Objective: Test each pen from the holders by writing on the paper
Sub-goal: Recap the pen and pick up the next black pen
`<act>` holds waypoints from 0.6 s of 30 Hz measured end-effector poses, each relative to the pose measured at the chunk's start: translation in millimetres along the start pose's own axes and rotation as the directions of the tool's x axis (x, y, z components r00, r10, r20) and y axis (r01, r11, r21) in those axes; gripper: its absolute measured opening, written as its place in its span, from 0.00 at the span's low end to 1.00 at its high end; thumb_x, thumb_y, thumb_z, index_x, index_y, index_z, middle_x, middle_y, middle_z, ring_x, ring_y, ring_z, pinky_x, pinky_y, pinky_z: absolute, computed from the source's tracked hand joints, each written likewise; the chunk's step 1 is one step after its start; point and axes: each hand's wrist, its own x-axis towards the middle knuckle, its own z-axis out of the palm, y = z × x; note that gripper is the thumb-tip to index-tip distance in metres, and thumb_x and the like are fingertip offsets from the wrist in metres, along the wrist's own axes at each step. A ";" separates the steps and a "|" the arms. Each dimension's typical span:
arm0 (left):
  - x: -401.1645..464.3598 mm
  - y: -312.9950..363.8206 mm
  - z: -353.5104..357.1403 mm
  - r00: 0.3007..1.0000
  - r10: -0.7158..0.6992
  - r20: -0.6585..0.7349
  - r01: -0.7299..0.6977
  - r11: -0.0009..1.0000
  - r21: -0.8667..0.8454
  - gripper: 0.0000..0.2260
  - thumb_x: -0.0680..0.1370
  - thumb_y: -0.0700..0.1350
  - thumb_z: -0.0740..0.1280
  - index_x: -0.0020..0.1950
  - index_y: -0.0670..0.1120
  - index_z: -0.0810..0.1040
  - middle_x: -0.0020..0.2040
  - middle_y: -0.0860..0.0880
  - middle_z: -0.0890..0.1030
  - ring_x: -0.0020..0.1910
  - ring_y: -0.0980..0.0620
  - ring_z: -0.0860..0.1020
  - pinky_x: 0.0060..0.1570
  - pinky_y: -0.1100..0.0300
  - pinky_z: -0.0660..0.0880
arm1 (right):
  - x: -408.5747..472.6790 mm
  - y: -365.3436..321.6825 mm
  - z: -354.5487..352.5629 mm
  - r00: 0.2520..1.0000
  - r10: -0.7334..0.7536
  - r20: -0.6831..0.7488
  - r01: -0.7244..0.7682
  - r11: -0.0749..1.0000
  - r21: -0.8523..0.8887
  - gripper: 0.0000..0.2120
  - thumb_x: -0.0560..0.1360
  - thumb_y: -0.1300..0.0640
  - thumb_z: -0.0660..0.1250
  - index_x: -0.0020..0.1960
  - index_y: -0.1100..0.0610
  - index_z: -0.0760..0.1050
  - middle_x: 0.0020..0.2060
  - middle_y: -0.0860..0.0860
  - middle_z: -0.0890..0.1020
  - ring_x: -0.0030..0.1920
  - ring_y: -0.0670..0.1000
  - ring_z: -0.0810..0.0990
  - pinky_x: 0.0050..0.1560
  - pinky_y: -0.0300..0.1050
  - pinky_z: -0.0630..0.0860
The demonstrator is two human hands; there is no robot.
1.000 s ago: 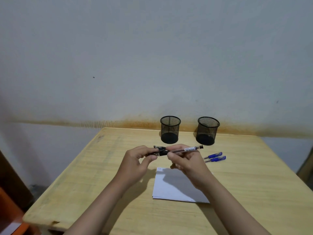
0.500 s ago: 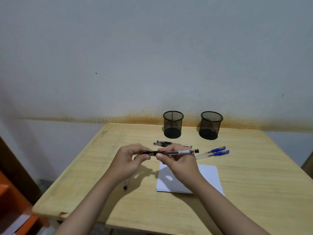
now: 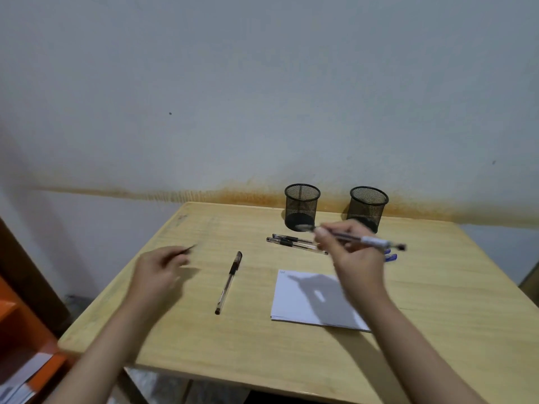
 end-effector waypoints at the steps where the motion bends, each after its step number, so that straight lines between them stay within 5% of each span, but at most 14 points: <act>1: 5.5 -11.4 -17.4 1.000 0.003 -0.031 -0.001 0.996 0.087 0.12 0.74 0.35 0.67 0.40 0.52 0.84 0.40 0.47 0.84 0.45 0.42 0.82 0.44 0.57 0.76 | 8.0 -6.5 -10.2 0.999 -0.019 -0.036 0.019 1.000 -0.003 0.08 0.71 0.66 0.71 0.40 0.54 0.79 0.31 0.47 0.83 0.37 0.49 0.83 0.42 0.43 0.80; 3: 9.8 -21.2 -29.4 0.999 0.031 0.035 -0.040 0.961 0.274 0.12 0.74 0.37 0.68 0.40 0.53 0.83 0.39 0.51 0.84 0.45 0.48 0.81 0.45 0.66 0.74 | 15.7 -9.7 -12.7 1.000 -0.010 -0.021 0.010 1.000 -0.015 0.06 0.71 0.64 0.71 0.40 0.55 0.79 0.33 0.51 0.82 0.38 0.53 0.82 0.44 0.51 0.80; 5: 6.4 -22.1 -17.0 0.987 0.064 0.145 -0.116 0.914 0.388 0.07 0.74 0.37 0.68 0.45 0.48 0.83 0.42 0.51 0.82 0.46 0.51 0.79 0.43 0.73 0.71 | 11.6 -3.6 3.2 0.999 0.036 0.038 -0.035 0.999 -0.012 0.06 0.71 0.66 0.71 0.40 0.56 0.78 0.32 0.51 0.82 0.35 0.49 0.81 0.41 0.48 0.80; 8: 2.7 -30.2 1.7 0.966 0.104 0.236 -0.214 0.836 0.506 0.08 0.74 0.39 0.69 0.51 0.44 0.83 0.47 0.48 0.79 0.48 0.50 0.77 0.46 0.63 0.69 | 1.0 11.7 21.4 0.989 0.100 0.106 -0.101 0.995 0.008 0.05 0.72 0.67 0.70 0.40 0.59 0.77 0.31 0.51 0.81 0.32 0.43 0.79 0.34 0.38 0.79; 13: 7.5 -45.5 1.9 0.957 0.079 0.278 -0.238 0.762 0.602 0.10 0.75 0.42 0.68 0.56 0.47 0.81 0.49 0.51 0.76 0.53 0.48 0.74 0.53 0.49 0.75 | -2.5 30.5 19.2 0.979 0.168 0.119 -0.168 0.986 -0.009 0.06 0.73 0.67 0.69 0.39 0.60 0.76 0.31 0.52 0.79 0.31 0.43 0.78 0.33 0.37 0.77; 18: -3.6 -31.9 12.0 0.954 0.106 0.280 -0.256 0.775 0.578 0.16 0.77 0.44 0.63 0.65 0.46 0.74 0.58 0.48 0.74 0.60 0.48 0.70 0.58 0.53 0.70 | 1.8 44.5 8.1 0.966 0.245 0.077 -0.243 0.969 -0.036 0.05 0.74 0.66 0.68 0.39 0.61 0.75 0.29 0.55 0.77 0.27 0.43 0.76 0.32 0.41 0.75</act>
